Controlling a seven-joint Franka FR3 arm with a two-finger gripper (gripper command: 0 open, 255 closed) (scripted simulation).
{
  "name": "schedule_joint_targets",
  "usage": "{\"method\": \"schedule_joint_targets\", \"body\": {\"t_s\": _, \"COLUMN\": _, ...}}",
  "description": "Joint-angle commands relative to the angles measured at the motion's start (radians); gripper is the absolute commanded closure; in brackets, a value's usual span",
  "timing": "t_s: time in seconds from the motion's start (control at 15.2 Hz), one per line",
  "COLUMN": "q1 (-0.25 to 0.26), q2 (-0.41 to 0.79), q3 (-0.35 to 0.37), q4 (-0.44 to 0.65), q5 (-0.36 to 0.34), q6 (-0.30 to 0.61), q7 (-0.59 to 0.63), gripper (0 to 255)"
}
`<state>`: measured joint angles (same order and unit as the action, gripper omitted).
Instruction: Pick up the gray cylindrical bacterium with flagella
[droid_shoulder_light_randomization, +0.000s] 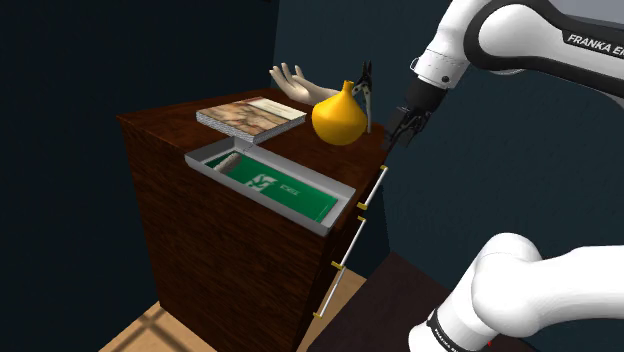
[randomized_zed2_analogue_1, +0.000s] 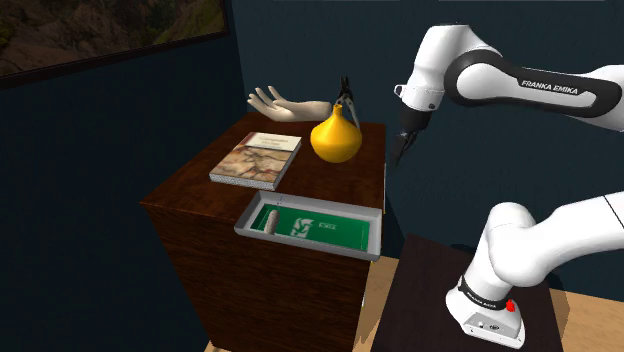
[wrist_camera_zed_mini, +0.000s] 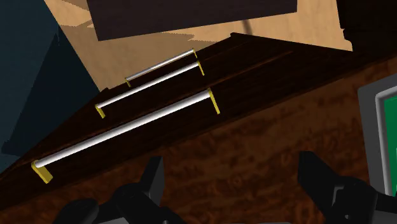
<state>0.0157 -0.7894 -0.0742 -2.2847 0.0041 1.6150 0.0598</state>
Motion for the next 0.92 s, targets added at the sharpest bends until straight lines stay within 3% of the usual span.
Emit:
{"method": "schedule_joint_targets", "body": {"t_s": 0.0, "q1": 0.0, "q2": 0.0, "q3": 0.0, "q4": 0.0, "q5": 0.0, "q6": 0.0, "q7": 0.0, "gripper": 0}}
{"method": "schedule_joint_targets", "body": {"t_s": 0.46, "q1": 0.005, "q2": 0.154, "q3": 0.171, "q4": 0.098, "q5": 0.072, "q6": 0.033, "q7": 0.26, "gripper": 0}}
{"method": "schedule_joint_targets", "body": {"t_s": 0.86, "q1": -0.001, "q2": 0.339, "q3": 0.302, "q4": 0.247, "q5": 0.09, "q6": 0.05, "q7": 0.482, "gripper": 0}}
